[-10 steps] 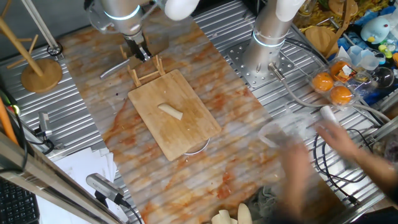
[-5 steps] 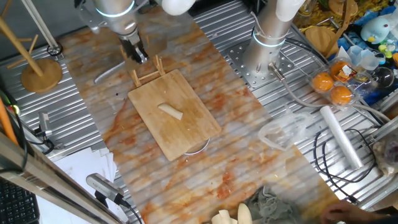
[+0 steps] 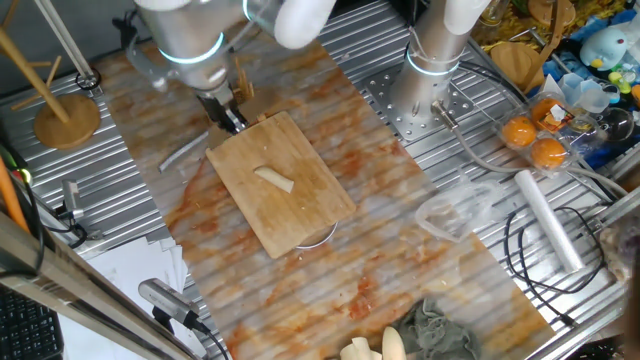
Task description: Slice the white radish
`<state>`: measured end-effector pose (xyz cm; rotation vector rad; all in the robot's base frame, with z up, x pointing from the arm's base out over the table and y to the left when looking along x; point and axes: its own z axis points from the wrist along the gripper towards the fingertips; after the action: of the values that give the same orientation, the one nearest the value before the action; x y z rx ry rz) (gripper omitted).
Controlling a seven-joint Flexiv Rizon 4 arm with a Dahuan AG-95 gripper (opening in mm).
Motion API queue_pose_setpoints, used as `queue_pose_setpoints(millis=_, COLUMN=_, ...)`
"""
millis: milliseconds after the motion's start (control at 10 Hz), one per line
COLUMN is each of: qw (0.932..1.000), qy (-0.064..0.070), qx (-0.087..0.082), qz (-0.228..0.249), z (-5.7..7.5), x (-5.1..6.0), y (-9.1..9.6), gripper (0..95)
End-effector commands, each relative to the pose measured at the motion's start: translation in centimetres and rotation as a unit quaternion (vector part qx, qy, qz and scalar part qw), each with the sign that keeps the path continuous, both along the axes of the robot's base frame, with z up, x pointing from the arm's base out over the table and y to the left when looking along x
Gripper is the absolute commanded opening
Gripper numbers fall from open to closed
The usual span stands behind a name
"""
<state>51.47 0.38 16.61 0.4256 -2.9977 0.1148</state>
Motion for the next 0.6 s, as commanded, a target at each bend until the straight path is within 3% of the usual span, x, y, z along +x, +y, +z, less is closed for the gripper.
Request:
queue_pose_setpoints(millis=100, qw=0.9999, qy=0.010, qx=0.003, qz=-0.011, z=-0.1, x=-0.6, y=2.9, gripper=0.0)
queue_pose_setpoints(millis=400, qw=0.9996, qy=0.011, qx=0.027, qz=-0.005, z=-0.3, x=-1.4, y=5.0, gripper=0.0)
queue_pose_setpoints(millis=600, qw=0.9987, qy=0.008, qx=0.043, qz=0.027, z=-1.4, x=-1.7, y=5.9, gripper=0.0)
